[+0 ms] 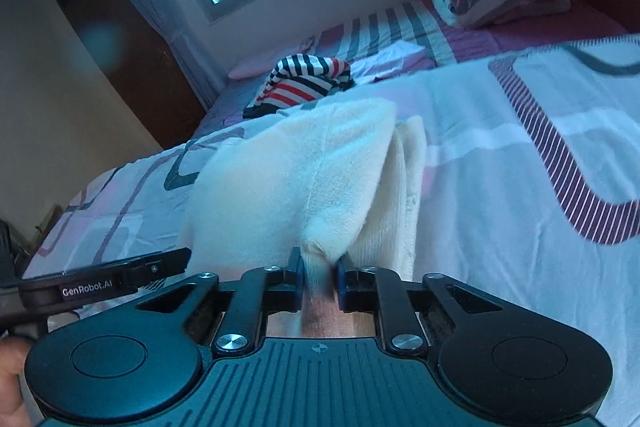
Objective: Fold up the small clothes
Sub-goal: 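Hold the folded edge with the right gripper and press it down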
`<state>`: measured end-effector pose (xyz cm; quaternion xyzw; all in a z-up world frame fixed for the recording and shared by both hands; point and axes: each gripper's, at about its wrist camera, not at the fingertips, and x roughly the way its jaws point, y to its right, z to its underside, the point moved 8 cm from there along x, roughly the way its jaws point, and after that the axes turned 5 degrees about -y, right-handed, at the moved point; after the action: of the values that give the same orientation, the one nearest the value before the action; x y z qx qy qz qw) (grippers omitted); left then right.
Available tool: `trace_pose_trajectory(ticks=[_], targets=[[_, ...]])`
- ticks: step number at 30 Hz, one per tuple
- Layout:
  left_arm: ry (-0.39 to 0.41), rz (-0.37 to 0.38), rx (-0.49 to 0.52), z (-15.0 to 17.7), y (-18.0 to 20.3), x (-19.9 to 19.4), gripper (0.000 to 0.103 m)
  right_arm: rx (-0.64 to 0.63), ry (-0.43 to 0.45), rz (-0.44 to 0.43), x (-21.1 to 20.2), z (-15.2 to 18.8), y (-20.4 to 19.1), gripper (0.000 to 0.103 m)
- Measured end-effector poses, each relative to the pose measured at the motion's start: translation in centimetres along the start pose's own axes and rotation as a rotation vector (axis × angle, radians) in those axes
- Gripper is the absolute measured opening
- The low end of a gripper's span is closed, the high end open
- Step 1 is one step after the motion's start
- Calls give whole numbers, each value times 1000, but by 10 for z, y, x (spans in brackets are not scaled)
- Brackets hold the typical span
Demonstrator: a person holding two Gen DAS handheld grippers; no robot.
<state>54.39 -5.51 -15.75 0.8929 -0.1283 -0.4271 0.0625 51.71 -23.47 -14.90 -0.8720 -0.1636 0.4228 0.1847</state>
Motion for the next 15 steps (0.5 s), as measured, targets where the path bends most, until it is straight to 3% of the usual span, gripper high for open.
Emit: trace_pose_trajectory(ticks=[4,7,10,15], targets=[[-10,40,16,0,14,-1,59,-21,27,-4,-21,-2,-2,13],[-42,-23,100,9,27,12,61,15,-17,27,-10,6,17,13],[-33,-29,103,11,28,12,61,95,-11,-20,-7,5,27,13],[-33,3,99,15,23,9,61,9,-6,8,-10,4,18,13]])
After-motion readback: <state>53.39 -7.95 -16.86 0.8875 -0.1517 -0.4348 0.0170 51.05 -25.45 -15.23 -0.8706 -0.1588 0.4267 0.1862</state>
